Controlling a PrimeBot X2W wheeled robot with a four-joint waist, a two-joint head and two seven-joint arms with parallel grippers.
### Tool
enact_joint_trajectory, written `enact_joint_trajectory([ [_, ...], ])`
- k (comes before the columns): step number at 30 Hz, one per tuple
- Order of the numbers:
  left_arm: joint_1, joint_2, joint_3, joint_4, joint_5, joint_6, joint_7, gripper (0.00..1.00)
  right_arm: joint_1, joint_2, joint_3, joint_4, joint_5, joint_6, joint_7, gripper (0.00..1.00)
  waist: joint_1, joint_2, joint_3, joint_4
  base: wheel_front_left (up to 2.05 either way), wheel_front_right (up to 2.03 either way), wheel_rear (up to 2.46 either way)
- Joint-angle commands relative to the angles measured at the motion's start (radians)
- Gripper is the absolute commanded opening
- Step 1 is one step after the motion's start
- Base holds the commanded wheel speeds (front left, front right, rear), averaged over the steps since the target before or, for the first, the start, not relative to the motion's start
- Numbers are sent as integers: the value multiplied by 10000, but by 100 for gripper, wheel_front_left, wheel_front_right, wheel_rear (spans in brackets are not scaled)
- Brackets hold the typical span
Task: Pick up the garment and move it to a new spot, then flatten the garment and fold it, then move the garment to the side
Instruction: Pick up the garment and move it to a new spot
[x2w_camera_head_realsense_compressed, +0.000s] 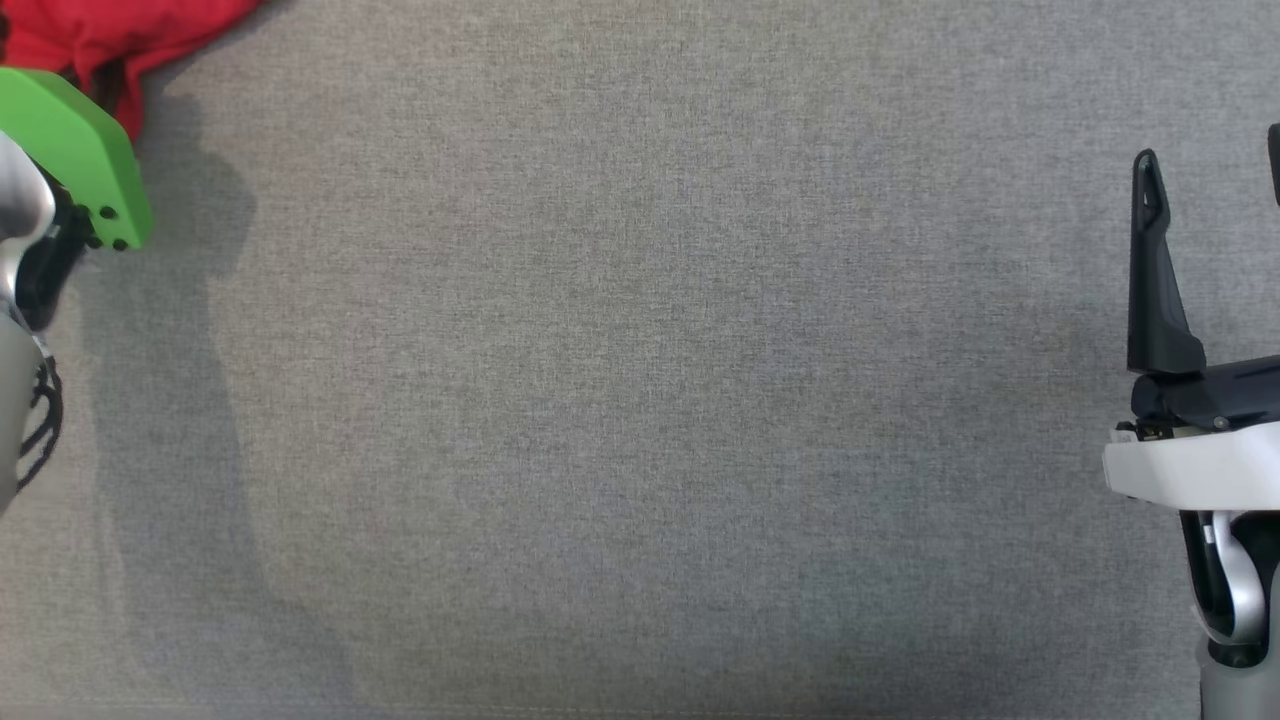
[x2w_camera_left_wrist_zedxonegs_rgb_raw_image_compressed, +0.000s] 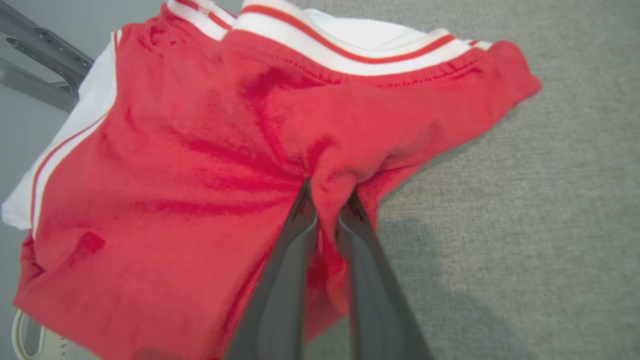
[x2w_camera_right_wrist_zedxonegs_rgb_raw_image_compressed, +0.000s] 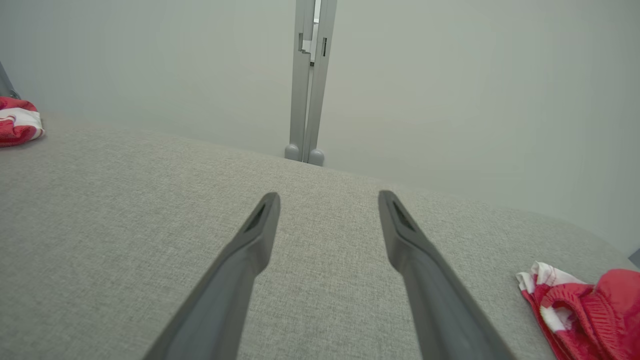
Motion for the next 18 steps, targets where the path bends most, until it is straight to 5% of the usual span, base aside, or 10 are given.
enact_joint_trajectory([
  [1, -269, 156, -88, -27, -65, -10, -122, 0, -128, 41, 17, 90, -28, -16, -109, 100, -1, 0, -236, 16, 0, 0, 0],
  [10, -888, 363, -497, -528, -189, -10, -1345, 0, -255, 349, 90, 986, 216, -16, -641, 100, -1, 0, -1577, -91, 0, 0, 0],
  [18, -1333, -223, -1008, -1483, -67, -10, -1987, 0, 124, 578, -145, 2021, 512, -16, -1277, 100, -1, 0, -3329, -455, 0, 0, 0],
])
